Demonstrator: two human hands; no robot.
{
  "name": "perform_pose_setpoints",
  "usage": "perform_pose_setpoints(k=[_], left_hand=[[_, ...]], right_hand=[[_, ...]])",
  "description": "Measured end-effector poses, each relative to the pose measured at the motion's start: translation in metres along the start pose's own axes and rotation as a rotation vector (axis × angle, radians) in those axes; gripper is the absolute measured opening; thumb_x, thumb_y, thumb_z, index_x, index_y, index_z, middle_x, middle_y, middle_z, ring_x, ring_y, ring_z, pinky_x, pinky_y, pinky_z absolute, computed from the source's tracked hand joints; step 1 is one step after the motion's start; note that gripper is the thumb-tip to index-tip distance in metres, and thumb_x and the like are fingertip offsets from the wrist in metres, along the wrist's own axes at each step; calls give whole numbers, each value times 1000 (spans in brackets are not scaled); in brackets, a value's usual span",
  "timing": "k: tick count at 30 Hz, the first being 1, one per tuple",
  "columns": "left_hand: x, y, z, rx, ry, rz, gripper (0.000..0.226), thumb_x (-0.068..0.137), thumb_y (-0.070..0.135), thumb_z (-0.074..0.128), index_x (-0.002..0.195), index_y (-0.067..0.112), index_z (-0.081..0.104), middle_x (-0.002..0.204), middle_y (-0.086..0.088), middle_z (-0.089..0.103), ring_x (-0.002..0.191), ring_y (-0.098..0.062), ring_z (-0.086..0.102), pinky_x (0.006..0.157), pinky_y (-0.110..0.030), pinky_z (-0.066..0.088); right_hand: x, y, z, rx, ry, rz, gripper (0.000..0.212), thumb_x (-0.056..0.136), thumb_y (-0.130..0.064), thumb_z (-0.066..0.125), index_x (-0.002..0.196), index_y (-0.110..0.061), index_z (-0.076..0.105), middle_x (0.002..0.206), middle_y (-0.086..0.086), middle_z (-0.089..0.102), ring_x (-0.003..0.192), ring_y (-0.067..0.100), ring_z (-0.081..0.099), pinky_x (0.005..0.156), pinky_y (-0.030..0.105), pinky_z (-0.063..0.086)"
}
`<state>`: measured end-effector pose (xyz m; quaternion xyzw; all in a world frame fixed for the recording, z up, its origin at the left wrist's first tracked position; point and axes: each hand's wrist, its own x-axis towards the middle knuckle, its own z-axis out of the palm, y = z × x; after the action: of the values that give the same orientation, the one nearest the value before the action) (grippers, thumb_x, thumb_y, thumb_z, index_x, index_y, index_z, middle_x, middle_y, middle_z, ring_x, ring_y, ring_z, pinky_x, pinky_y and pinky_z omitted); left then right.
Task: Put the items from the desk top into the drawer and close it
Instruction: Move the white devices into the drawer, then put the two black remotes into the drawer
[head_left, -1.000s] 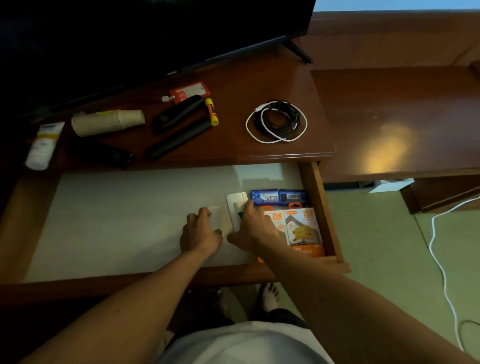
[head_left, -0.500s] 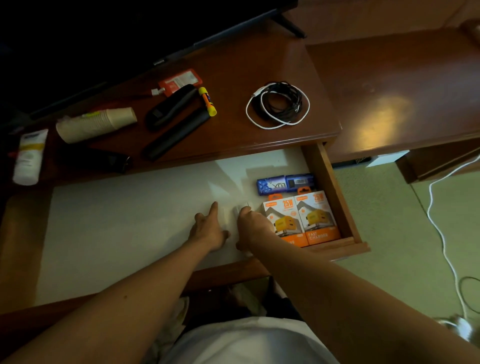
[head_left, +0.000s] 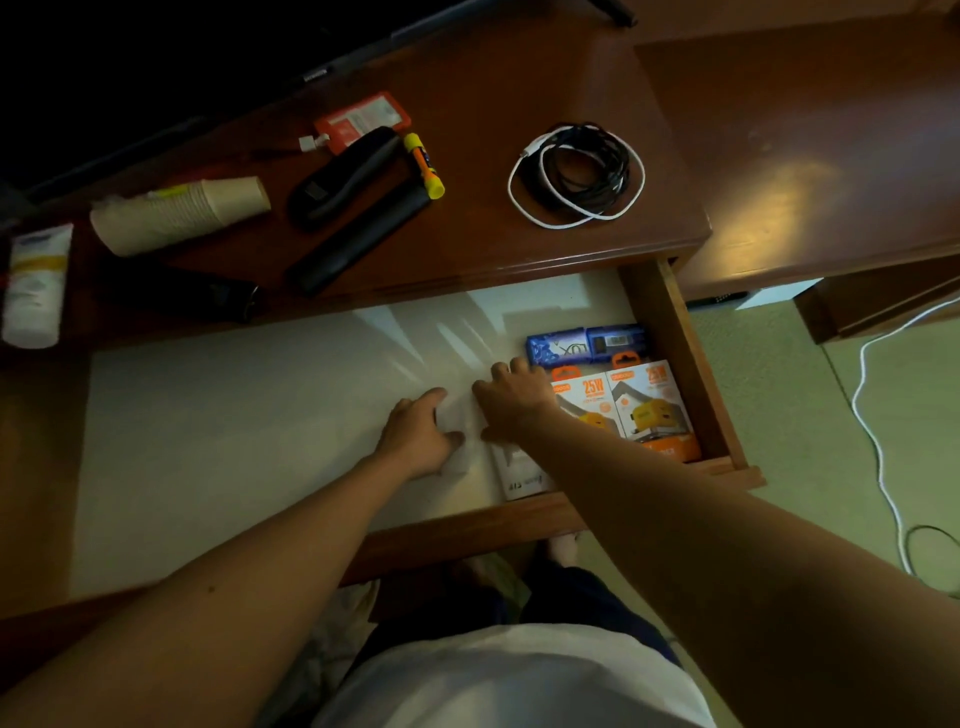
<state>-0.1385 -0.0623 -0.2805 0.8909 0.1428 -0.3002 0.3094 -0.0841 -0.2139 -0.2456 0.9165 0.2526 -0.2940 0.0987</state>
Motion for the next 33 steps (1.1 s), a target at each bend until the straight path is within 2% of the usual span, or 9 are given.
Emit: perform_pose_setpoints(k=[5, 8, 13, 16, 21, 25, 29, 31, 33], left_hand=[[-11, 6, 5, -83, 16, 61, 55, 81, 24, 78, 132, 22, 56, 123, -6, 67, 111, -27, 63, 93, -39, 52], [-13, 8, 12, -90, 10, 58, 60, 82, 23, 78, 137, 21, 54, 122, -6, 67, 110, -26, 63, 93, -35, 51], [-14, 15, 20, -155, -3, 20, 63, 82, 18, 77, 140, 22, 53, 106, -5, 70, 96, -22, 65, 88, -32, 53], [-18, 20, 25, -211, -31, -10, 59, 82, 18, 77, 137, 24, 55, 100, -2, 68, 93, -22, 67, 89, -38, 56], [-22, 24, 29, -218, -51, -5, 61, 83, 16, 73, 140, 25, 53, 105, 0, 66, 96, -22, 65, 90, -41, 57], [-21, 29, 28, -204, -66, -22, 63, 87, 15, 68, 146, 24, 48, 128, -9, 63, 112, -26, 62, 96, -34, 52], [-23, 32, 23, -124, -55, 11, 57, 95, 14, 58, 150, 22, 44, 147, -9, 51, 131, -25, 51, 101, -27, 42], [-25, 32, 15, -113, -6, 12, 57, 97, 15, 54, 152, 22, 40, 147, -9, 51, 130, -26, 51, 101, -29, 43], [-27, 32, 1, -110, 47, 7, 57, 97, 20, 57, 151, 23, 41, 137, -8, 57, 120, -24, 57, 99, -33, 48]], right_hand=[[7, -3, -1, -67, -7, 29, 75, 80, -53, 73, 140, -16, 47, 140, 15, 51, 132, 37, 40, 109, 58, 26], [7, 2, -2, -57, -30, 25, 75, 77, -50, 77, 137, -16, 48, 138, 14, 52, 132, 37, 40, 109, 59, 25], [3, 13, -6, -83, -28, -6, 49, 91, -34, 67, 135, -18, 52, 139, 14, 52, 135, 38, 37, 110, 62, 23], [1, 23, -5, -9, -42, -22, 47, 90, -30, 68, 134, -20, 55, 137, 11, 53, 136, 38, 36, 110, 65, 21], [-7, 25, 6, 63, 13, -36, 50, 87, -29, 70, 133, -20, 53, 135, 10, 54, 136, 38, 36, 110, 67, 20], [-10, 29, 12, 108, 57, -33, 55, 86, -30, 72, 135, -17, 50, 135, 9, 55, 136, 36, 38, 111, 67, 18], [-14, 26, 15, 137, 99, -40, 49, 90, -31, 65, 134, -17, 48, 136, 12, 54, 134, 36, 39, 110, 63, 24], [-16, 22, 11, 151, 142, -41, 47, 91, -30, 61, 135, -17, 47, 138, 12, 51, 133, 36, 40, 109, 59, 29], [-17, 17, 0, 215, 202, -55, 48, 93, -31, 58, 138, -18, 45, 141, 11, 48, 134, 34, 38, 110, 59, 30]])
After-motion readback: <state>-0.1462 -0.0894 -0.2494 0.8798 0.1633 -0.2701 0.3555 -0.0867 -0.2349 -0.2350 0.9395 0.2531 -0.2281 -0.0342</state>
